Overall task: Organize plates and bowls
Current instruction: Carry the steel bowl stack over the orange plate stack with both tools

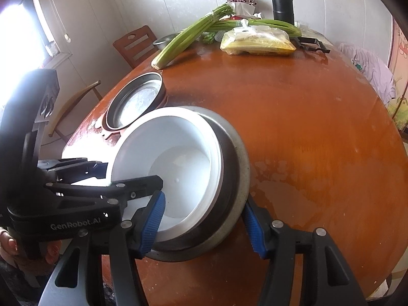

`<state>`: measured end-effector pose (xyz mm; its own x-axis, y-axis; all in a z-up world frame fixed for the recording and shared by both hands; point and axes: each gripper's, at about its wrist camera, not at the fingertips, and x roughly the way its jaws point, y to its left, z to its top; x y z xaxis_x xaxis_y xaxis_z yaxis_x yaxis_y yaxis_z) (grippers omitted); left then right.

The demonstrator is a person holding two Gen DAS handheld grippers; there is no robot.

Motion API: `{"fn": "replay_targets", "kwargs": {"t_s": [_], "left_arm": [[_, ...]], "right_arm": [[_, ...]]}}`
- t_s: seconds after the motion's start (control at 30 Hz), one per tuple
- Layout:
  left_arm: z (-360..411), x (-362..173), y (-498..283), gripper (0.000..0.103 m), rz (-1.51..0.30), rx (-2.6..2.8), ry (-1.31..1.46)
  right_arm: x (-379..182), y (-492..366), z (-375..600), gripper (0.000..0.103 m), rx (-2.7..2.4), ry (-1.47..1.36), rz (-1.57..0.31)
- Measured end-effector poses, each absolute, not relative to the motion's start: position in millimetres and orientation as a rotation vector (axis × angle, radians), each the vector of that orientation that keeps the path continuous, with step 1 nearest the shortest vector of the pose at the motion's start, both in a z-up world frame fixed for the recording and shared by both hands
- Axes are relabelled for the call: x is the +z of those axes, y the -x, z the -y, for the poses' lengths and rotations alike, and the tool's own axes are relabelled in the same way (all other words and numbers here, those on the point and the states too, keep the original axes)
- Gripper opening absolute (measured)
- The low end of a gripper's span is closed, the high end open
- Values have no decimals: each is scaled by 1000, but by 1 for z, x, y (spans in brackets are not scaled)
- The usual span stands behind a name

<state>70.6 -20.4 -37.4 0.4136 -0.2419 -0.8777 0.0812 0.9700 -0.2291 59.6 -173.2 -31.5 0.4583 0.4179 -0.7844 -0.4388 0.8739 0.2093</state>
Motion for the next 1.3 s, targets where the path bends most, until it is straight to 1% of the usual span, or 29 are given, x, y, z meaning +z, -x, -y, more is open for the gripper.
{"fn": "replay_targets", "kwargs": {"t_s": [0.67,1.3], "left_arm": [[22,-22,-73,52,-1098,-192,150],[-3,9,-80,52,-1028,-173,173]], "right_arm": [[-22,-61,178,60,536,3,-932],[8,-71,159,60,555,31,-870]]}}
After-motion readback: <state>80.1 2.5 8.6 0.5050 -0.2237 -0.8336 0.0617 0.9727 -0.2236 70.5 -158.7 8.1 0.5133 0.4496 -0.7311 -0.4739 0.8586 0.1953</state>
